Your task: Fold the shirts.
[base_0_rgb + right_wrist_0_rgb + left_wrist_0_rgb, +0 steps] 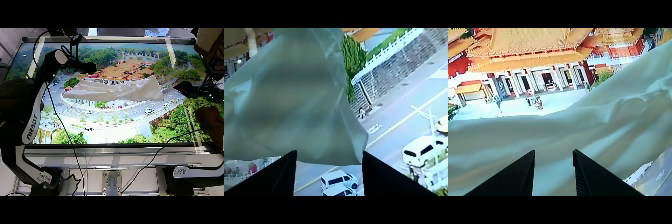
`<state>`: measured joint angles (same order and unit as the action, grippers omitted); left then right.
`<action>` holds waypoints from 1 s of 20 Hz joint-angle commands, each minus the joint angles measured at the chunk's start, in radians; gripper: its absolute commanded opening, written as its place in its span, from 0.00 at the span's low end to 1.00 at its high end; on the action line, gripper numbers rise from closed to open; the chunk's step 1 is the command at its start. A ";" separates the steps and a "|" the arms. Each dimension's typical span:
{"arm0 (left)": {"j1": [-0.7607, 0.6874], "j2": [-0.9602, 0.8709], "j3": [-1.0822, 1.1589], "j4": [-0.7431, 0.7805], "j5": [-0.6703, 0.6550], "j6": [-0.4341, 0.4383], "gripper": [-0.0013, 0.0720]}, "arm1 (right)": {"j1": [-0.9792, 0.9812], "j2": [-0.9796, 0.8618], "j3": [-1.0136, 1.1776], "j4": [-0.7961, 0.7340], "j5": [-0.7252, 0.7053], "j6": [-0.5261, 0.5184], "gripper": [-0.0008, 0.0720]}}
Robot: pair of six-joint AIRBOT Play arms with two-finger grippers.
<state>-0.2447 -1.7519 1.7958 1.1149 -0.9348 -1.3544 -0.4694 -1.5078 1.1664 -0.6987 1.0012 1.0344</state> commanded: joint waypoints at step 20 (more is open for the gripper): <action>-0.028 -0.157 0.000 0.055 0.023 -0.098 0.11 | 0.398 -0.338 0.144 0.219 -0.273 -0.068 0.06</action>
<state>-0.2600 -1.8675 1.7958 1.2083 -0.9413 -1.4322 -0.0948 -1.8393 1.2713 -0.4538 0.7319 0.9855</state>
